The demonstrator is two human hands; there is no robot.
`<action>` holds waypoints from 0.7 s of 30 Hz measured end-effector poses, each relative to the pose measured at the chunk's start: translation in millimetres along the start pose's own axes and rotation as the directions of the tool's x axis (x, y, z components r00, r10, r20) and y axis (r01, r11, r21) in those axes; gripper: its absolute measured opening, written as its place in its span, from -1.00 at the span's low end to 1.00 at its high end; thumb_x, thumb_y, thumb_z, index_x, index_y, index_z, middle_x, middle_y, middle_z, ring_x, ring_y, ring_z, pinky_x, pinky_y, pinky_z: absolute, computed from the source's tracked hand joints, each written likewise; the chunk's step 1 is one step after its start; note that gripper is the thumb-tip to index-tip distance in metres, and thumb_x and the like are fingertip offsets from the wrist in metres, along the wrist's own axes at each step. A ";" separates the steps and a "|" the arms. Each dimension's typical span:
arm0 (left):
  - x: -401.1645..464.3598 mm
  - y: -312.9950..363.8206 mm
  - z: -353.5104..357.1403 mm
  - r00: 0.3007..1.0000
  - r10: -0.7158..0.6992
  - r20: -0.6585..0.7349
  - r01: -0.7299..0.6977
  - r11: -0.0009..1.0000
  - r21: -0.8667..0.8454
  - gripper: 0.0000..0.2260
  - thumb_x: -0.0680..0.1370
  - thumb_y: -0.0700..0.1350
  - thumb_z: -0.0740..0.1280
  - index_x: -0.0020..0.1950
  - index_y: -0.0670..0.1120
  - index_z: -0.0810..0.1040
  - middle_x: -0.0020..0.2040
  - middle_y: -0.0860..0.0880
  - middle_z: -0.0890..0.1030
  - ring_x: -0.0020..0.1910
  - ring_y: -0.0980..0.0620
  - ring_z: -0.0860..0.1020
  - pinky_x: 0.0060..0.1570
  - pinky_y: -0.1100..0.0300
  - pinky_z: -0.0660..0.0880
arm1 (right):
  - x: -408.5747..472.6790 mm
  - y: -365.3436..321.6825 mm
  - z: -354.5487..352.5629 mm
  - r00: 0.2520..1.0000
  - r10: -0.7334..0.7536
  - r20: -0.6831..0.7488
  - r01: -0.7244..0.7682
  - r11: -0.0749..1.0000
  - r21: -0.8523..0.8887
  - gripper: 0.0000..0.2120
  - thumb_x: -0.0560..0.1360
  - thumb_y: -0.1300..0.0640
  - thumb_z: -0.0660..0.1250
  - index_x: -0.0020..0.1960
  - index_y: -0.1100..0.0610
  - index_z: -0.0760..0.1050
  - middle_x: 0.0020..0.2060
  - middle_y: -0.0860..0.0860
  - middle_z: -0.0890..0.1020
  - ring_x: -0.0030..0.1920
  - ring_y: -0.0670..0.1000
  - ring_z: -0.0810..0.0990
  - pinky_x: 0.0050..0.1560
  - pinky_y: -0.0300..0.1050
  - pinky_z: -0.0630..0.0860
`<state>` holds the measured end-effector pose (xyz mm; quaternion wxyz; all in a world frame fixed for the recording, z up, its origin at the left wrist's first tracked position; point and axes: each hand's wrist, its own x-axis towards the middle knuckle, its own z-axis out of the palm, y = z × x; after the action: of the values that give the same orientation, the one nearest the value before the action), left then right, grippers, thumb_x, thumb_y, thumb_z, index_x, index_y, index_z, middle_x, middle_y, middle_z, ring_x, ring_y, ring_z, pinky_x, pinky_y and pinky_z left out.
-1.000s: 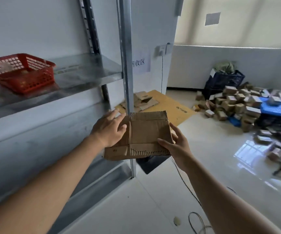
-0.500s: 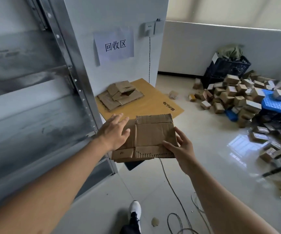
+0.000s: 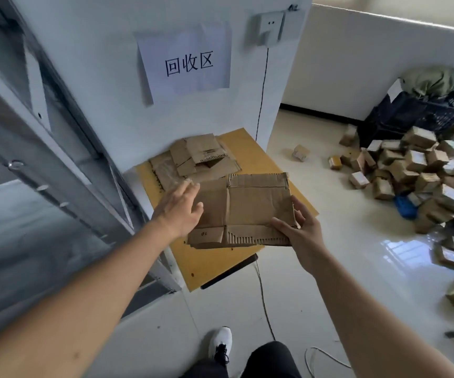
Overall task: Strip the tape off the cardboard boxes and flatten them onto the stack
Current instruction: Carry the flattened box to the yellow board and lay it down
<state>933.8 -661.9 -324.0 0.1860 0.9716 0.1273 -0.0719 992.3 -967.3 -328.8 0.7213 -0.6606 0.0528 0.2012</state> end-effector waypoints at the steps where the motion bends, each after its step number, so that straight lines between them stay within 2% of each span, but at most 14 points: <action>1: 10.6 -4.2 -0.8 1.000 -0.023 -0.011 0.023 1.000 -0.006 -0.45 0.71 0.10 0.15 0.68 0.00 0.17 0.68 -0.08 0.13 0.65 -0.11 0.10 0.61 -0.06 0.12 | 15.5 -4.4 3.6 1.000 0.013 0.005 -0.013 1.000 0.001 -0.21 0.42 0.24 0.60 0.54 -0.13 0.38 0.30 0.02 0.60 0.11 0.08 0.72 -0.06 0.08 0.71; 3: 30.9 -12.8 -2.4 0.997 -0.079 -0.023 0.079 0.997 -0.015 -0.45 0.71 0.11 0.14 0.68 0.00 0.17 0.68 -0.08 0.12 0.65 -0.11 0.11 0.61 -0.07 0.14 | 48.2 -11.5 11.0 0.999 0.035 0.028 -0.035 0.999 0.010 -0.20 0.42 0.23 0.60 0.54 -0.15 0.37 0.30 0.00 0.60 0.11 0.08 0.72 -0.07 0.06 0.71; 9: 86.2 -31.8 -1.7 0.970 -0.239 -0.055 0.239 0.971 -0.010 -0.45 0.71 0.12 0.14 0.68 0.04 0.14 0.69 -0.03 0.09 0.66 -0.11 0.08 0.60 -0.11 0.14 | 153.2 -24.2 30.8 0.978 0.117 0.173 -0.110 0.993 -0.049 -0.15 0.37 0.15 0.61 0.56 -0.16 0.34 0.31 -0.02 0.60 0.14 0.11 0.71 0.00 0.15 0.70; 14: 133.5 -34.2 3.6 0.929 -0.367 -0.056 0.366 0.930 -0.022 -0.43 0.71 0.11 0.15 0.69 0.03 0.09 0.70 -0.03 0.04 0.66 -0.12 0.05 0.59 -0.08 0.07 | 246.2 -29.6 47.9 0.949 0.157 0.274 -0.131 0.985 -0.110 -0.22 0.44 0.23 0.58 0.55 -0.16 0.37 0.28 -0.04 0.62 0.18 0.08 0.69 -0.02 0.06 0.70; 21: 186.9 -35.2 14.6 0.865 -0.496 -0.072 0.491 0.867 -0.085 -0.44 0.71 0.07 0.19 0.68 0.01 0.12 0.69 -0.05 0.07 0.65 -0.14 0.10 0.59 -0.11 0.17 | 344.4 -25.1 75.6 0.900 0.210 0.381 -0.168 0.976 -0.140 -0.25 0.43 0.24 0.58 0.51 -0.18 0.41 0.26 -0.07 0.65 0.19 0.02 0.69 0.03 0.04 0.70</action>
<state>1101.7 -594.7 -384.5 0.1865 0.9025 0.3820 -0.0686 1301.6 -818.9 -414.1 0.6591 -0.6348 -0.0398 0.4014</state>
